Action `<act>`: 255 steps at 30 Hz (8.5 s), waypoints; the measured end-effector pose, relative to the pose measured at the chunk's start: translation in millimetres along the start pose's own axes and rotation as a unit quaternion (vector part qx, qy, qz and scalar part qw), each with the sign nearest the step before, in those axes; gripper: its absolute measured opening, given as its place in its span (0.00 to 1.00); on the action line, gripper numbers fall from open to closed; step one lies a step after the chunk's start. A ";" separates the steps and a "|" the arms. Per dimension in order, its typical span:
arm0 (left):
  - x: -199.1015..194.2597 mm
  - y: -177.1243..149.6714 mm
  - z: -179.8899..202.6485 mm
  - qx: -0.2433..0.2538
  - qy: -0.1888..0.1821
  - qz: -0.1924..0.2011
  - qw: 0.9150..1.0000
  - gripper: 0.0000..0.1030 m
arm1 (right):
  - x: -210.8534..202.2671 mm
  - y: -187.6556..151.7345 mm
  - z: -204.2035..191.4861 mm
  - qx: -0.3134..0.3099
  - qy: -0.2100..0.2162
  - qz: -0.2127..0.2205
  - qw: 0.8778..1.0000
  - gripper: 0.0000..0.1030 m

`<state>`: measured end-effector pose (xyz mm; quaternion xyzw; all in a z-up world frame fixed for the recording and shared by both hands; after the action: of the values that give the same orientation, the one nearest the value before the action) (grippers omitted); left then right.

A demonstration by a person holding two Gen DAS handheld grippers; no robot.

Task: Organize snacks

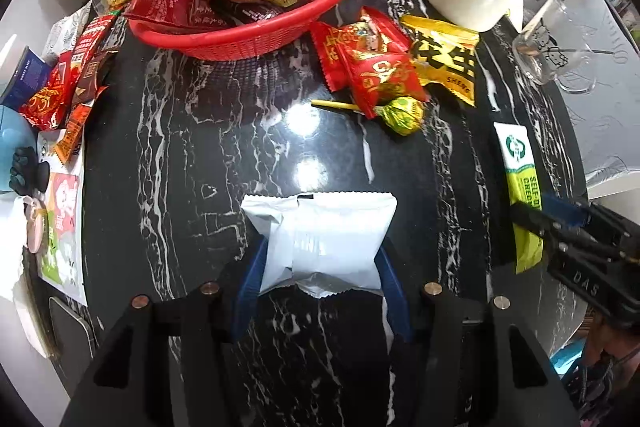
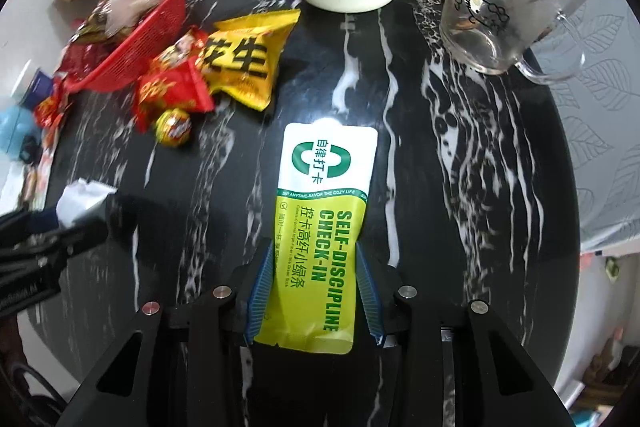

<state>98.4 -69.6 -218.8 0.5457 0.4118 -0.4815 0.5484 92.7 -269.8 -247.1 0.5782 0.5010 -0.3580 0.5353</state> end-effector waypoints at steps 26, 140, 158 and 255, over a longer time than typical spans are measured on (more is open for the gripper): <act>-108.4 34.3 -23.5 -0.024 -0.013 0.118 0.993 0.52 | -91.5 49.3 -68.2 -0.074 0.073 0.109 0.989 0.39; -38.2 136.4 -114.1 -0.085 -0.012 0.165 0.983 0.62 | -18.6 206.1 -167.5 -0.153 0.131 0.156 0.967 0.61; -86.9 134.9 -104.5 -0.056 0.017 0.188 0.980 0.62 | -27.3 177.1 -151.1 -0.138 0.127 0.131 0.973 0.61; -26.5 88.3 2.8 -0.083 0.025 0.103 0.991 0.62 | 33.8 145.0 -40.8 -0.044 0.135 0.029 0.989 0.65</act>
<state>179.3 -75.5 -174.9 0.5493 0.4057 -0.3731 0.6280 235.5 -212.4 -234.5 0.6114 0.5672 -0.2383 0.4977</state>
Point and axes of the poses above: each gripper's, at about its wrist camera, not at the fingertips, and x roughly the way its jaws point, z to its right, y to its top, the point moved 6 cm from there along x, roughly the way its jaws point, and after that the axes turned 1 degree about y, right-handed, at the moved point
